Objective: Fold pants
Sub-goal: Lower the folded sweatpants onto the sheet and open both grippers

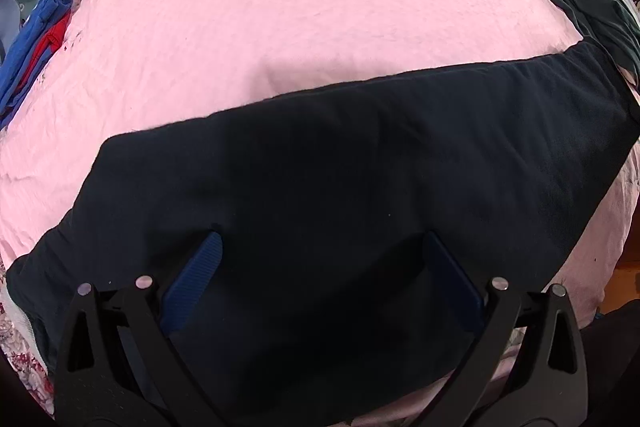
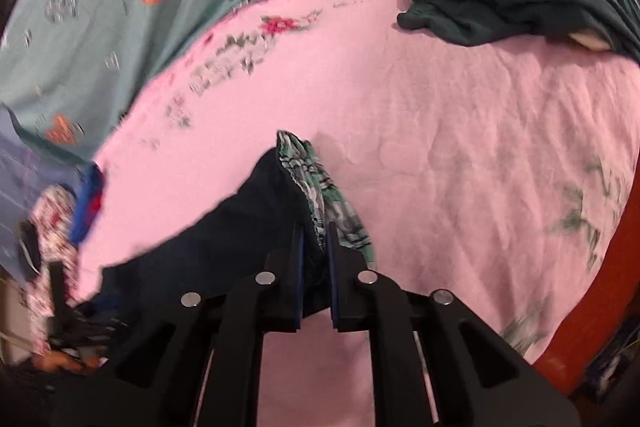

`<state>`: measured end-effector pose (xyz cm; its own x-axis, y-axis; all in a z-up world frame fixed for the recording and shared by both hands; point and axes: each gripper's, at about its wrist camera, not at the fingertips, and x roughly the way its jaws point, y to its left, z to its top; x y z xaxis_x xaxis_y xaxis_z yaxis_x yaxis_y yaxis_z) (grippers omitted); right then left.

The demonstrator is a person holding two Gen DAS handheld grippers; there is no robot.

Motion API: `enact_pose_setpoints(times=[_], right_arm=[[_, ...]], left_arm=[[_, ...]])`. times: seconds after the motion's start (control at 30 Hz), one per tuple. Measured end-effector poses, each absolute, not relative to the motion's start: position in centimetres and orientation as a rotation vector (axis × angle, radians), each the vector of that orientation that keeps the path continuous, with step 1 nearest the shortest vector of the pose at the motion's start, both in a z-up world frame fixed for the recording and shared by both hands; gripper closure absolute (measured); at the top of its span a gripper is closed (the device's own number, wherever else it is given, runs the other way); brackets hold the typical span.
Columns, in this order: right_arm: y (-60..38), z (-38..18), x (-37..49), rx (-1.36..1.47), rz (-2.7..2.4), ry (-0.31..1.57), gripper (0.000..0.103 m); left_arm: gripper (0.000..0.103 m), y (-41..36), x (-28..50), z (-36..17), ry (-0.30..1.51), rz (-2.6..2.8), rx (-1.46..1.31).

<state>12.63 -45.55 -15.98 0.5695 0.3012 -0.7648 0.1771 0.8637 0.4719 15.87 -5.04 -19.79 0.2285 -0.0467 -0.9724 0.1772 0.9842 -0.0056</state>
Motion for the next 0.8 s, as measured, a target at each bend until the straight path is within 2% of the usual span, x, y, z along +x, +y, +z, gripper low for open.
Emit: enact_pose_setpoints(times=[0.03, 0.07, 0.13, 0.2, 0.43, 0.8], right_arm=[[-45.6, -16.8, 12.5, 0.527, 0.056, 1.005, 0.093], [-45.6, -17.6, 12.4, 0.518, 0.028, 1.037, 0.086], [-46.0, -18.3, 12.0, 0.581, 0.009, 1.065, 0.079], [-46.3, -18.0, 11.2, 0.611, -0.015, 1.032, 0.046], [-45.2, -18.7, 11.6, 0.579, 0.004, 1.027, 0.046], [-43.0, -18.9, 12.9, 0.429, 0.000, 1.048, 0.065]], left_arm=[[0.002, -5.0, 15.8, -19.8, 1.331, -0.155, 0.113], [0.002, -4.8, 15.7, -19.8, 1.329, -0.155, 0.111], [0.002, -4.7, 15.7, -19.8, 1.329, -0.157, 0.110], [0.002, -4.7, 15.5, -19.8, 1.327, -0.157, 0.110], [0.002, -4.6, 15.5, -19.9, 1.326, -0.162, 0.111], [0.002, -4.8, 15.5, -19.8, 1.322, -0.166, 0.112]])
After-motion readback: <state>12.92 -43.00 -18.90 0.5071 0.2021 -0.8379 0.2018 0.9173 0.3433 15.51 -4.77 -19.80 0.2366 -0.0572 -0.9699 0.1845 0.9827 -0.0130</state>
